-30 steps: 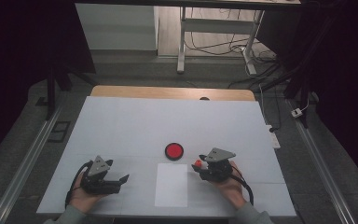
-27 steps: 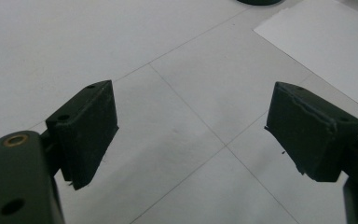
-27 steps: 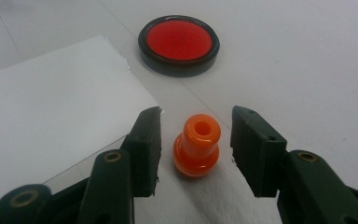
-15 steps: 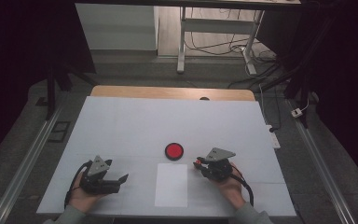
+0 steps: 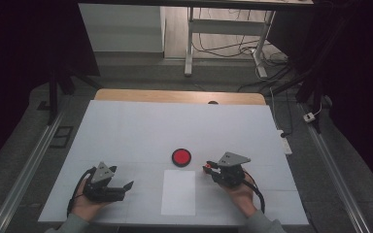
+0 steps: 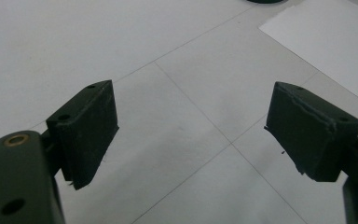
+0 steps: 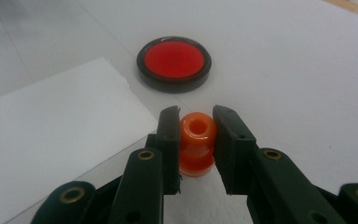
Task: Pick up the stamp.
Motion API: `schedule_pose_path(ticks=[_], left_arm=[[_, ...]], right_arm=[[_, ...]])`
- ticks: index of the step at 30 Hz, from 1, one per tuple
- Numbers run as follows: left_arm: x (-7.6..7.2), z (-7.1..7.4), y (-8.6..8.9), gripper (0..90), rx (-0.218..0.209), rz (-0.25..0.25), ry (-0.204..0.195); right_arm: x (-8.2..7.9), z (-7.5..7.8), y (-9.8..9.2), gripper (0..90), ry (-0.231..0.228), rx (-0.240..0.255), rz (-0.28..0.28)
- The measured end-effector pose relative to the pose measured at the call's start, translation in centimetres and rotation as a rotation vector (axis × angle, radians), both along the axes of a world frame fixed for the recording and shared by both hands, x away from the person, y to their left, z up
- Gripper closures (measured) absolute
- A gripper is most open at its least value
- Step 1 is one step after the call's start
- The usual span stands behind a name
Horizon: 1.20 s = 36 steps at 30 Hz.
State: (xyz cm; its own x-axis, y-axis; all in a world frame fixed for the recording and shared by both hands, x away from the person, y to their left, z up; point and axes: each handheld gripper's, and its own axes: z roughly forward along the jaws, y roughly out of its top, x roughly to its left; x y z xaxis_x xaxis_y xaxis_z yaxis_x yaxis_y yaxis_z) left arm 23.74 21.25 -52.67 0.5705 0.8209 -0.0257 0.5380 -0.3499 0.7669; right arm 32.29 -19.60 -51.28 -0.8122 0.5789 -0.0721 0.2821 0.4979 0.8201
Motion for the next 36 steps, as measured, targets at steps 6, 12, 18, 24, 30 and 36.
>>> schedule_pose_path(ticks=[6, 12, 18, 24, 30, 36], left_arm=[[-0.1, 0.1, 0.0, 16.5, -0.001, -0.001, -0.006], [0.1, 0.0, 0.0, 16.5, 0.0, 0.0, -0.003], [0.4, 0.1, 0.0, 16.5, -0.022, -0.003, 0.0], [0.6, 0.1, -0.1, 16.5, -0.027, -0.01, 0.0], [0.3, 0.3, -0.1, 16.5, -0.025, -0.009, -0.009], [0.3, 0.2, -0.3, 16.4, -0.017, -0.004, -0.006]], right_arm=[[-0.1, 0.6, -0.5, 71.9, -0.006, 0.045, -0.012], [-0.1, 1.4, -0.7, 71.9, -0.009, 0.101, -0.016], [-0.2, 2.6, -0.8, 71.9, -0.012, 0.17, -0.017], [-0.7, 3.7, -0.5, 71.9, -0.027, 0.199, 0.003], [-1.3, 4.4, 0.1, 72.0, -0.032, 0.223, 0.029], [-2.0, 4.9, 0.6, 71.9, -0.034, 0.229, 0.062]])
